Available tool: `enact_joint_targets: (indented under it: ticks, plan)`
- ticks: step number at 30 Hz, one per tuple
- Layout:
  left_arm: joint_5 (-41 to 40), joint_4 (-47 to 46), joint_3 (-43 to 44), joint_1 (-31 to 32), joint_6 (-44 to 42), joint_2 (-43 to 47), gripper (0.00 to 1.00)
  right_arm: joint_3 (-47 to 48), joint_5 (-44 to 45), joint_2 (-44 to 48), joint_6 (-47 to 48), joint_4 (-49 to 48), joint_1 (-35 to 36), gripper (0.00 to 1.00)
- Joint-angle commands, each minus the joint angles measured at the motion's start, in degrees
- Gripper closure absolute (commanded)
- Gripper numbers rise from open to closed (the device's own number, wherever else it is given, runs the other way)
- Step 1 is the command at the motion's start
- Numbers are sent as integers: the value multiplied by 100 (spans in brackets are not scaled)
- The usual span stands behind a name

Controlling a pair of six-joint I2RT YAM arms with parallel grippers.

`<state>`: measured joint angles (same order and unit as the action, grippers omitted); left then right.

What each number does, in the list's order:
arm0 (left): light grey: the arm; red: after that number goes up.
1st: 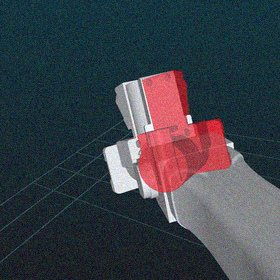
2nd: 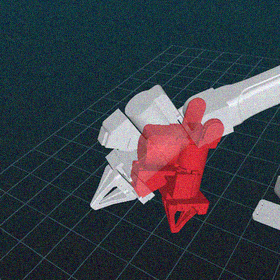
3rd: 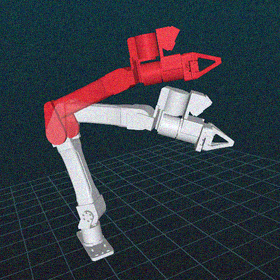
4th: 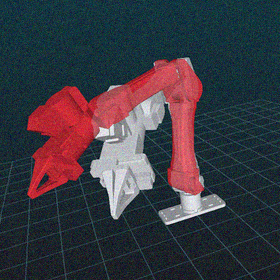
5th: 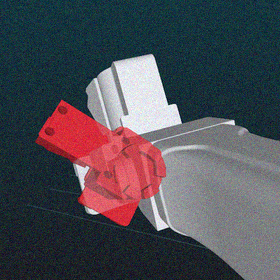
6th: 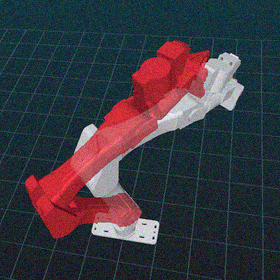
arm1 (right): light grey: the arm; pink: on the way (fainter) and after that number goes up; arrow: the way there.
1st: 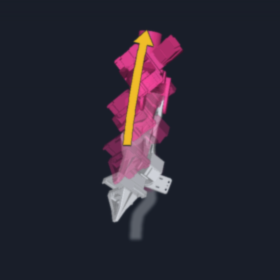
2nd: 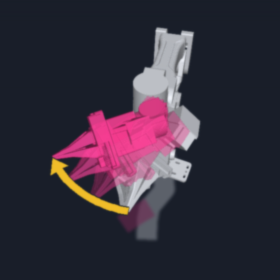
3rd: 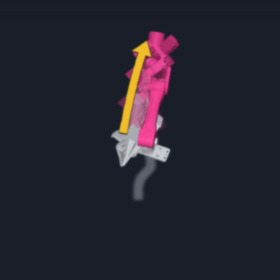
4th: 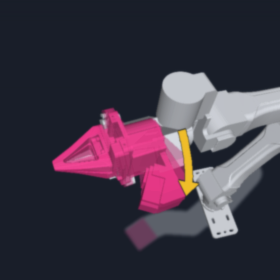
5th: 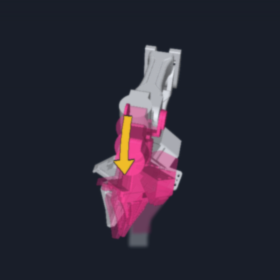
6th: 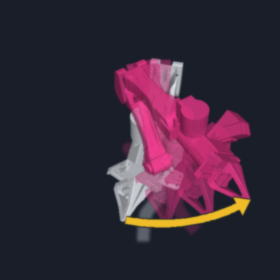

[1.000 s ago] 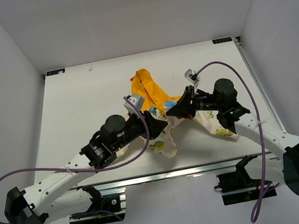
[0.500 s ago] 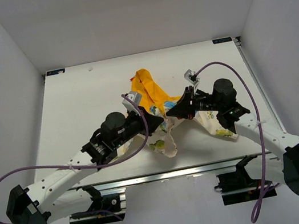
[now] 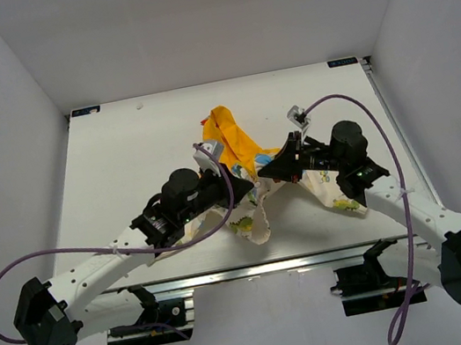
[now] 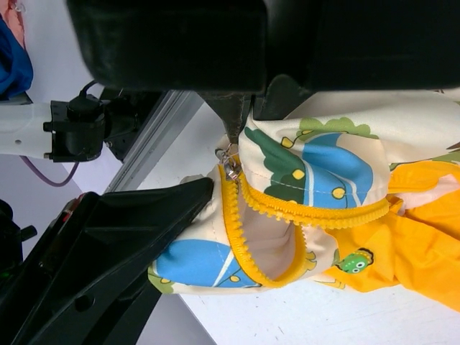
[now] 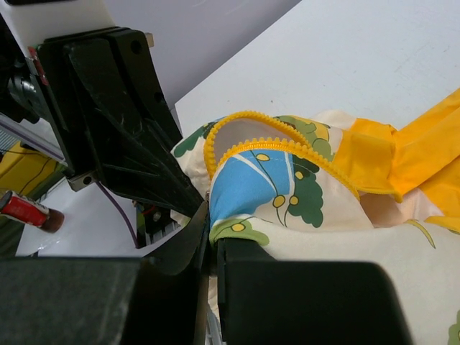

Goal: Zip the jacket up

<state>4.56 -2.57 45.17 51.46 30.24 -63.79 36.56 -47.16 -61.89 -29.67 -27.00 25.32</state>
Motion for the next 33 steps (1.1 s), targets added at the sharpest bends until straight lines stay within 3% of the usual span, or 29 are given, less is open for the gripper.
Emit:
enact_joint_targets:
  ticks: [1, 13, 33]
  plan:
    - [395, 222, -52, 48, -149, 77, 100, 466, 14, 195, -188, -490, 96, 100]
    - [1996, -314, -333, 48, -396, -90, 100, 625, -92, -69, -268, -789, 96, 100]
    - [2348, 230, -746, 74, 35, -257, 100, 1266, 1253, 71, -496, -122, -54, 100]
